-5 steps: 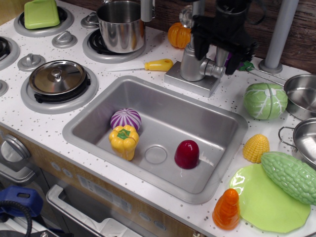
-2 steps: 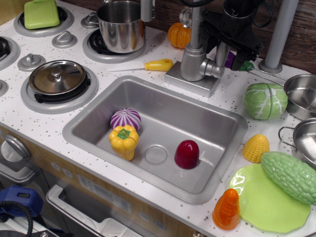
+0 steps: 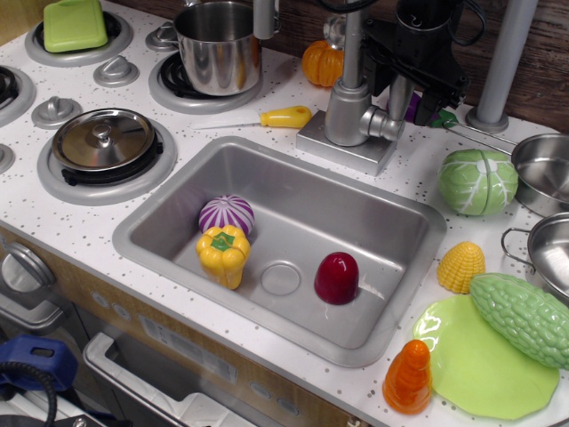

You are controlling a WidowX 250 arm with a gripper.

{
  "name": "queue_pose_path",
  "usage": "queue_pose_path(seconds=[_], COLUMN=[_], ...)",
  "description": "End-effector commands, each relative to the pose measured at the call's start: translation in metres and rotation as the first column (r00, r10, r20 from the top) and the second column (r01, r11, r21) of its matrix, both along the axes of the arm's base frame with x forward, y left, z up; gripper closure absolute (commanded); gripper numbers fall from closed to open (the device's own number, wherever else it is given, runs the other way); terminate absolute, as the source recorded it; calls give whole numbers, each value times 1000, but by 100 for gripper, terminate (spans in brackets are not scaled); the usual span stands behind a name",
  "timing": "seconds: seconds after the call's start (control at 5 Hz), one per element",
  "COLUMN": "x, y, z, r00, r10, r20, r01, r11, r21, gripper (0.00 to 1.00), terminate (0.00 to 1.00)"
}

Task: Turn lever vertical to front

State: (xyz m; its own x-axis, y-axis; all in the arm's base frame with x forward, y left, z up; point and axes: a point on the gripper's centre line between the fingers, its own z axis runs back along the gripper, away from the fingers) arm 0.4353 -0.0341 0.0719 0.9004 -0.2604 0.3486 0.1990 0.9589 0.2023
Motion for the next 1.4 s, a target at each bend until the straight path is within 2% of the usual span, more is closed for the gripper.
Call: queue_pose_path(seconds=[0.0,0.2,0.6,0.8,1.0,1.2], x=[10,7,-28,-38,-45,-44], y=[12,11,13,17,21,25], z=[21,18,8,4,-6,-14], r00=[997,993,967,956,946,944], r10=[28,48,169,199,227,250], r20=[66,109,193,218,232,217], r01=[-28,-49,-170,-200,-221,-234], r11=[1000,999,985,980,974,967], r21=[8,6,-9,-15,-52,-97], gripper=[100,100,100,100,100,100], terminate=[0,0,0,0,0,0])
